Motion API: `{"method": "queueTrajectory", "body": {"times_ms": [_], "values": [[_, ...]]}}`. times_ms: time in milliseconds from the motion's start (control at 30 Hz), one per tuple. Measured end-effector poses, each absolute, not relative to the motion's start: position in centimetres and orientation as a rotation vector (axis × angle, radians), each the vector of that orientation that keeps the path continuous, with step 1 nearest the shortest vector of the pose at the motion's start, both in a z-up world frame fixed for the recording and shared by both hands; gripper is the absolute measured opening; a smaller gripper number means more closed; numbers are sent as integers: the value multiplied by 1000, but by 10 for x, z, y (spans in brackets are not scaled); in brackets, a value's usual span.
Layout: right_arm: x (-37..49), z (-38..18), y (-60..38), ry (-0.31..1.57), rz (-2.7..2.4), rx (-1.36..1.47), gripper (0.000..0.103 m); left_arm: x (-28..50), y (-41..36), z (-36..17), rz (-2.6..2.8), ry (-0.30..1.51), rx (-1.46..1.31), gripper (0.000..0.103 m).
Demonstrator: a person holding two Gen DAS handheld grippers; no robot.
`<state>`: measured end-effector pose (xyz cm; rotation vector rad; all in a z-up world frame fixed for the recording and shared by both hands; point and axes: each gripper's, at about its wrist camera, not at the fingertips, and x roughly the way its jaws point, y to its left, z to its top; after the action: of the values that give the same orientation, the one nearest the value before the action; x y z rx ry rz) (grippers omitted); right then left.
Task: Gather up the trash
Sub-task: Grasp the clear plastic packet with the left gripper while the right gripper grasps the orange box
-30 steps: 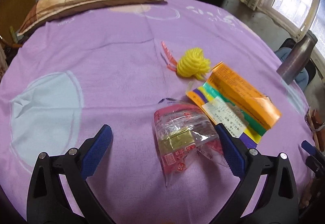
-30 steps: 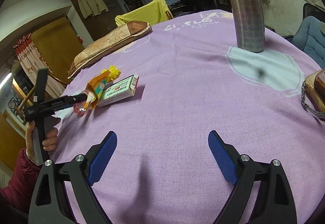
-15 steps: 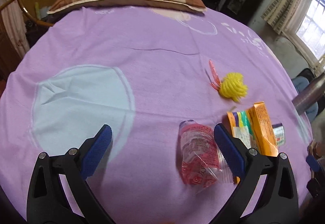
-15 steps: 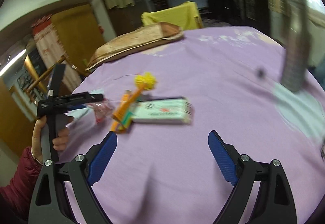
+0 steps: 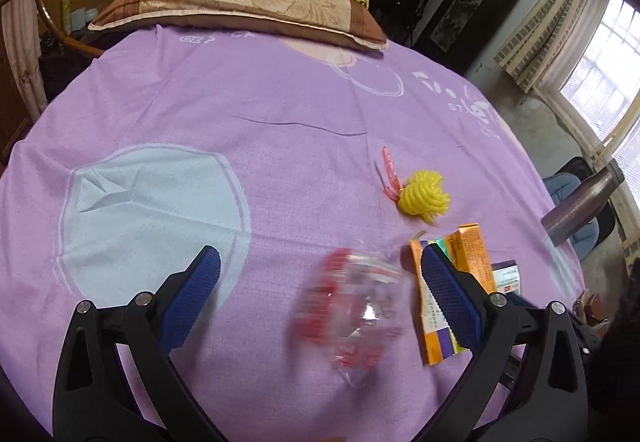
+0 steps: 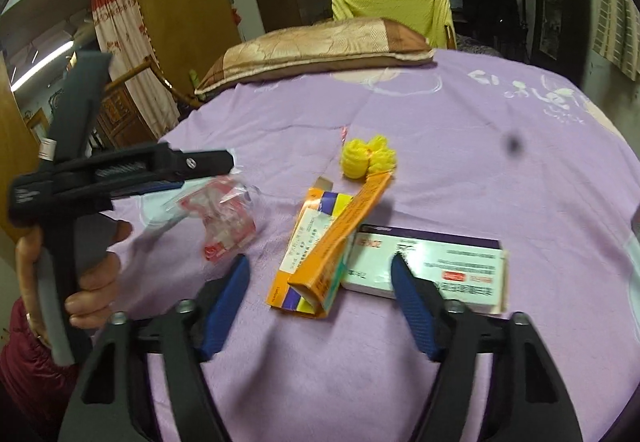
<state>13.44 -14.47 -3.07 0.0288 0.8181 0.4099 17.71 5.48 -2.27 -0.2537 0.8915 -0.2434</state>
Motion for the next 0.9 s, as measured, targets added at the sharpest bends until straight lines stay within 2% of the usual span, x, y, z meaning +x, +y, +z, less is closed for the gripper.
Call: {"method": "queueTrajectory", "body": {"times_ms": [67,367,567,700,767,800,900], "values": [[138,-37,-143,845,416,28,23,175,51,-21,-274,886,-250,97],[105,-10,-201,677,363,155,20,175,40,-29,-236,901,-166,97],[103,-21,-222,719,345,186,21,175,36,-37,-251,944,-121,97],[102,-28,-222,755,342,153,28,179,24,-55,-242,1019,-36,97],[103,-31,-223,771,359,165,36,180,23,-61,-230,1032,-27,94],[104,-32,-223,776,361,167,41,179,22,-60,-221,1021,-13,87],[105,-34,-218,788,361,149,48,176,23,-56,-249,1004,-18,57]]}}
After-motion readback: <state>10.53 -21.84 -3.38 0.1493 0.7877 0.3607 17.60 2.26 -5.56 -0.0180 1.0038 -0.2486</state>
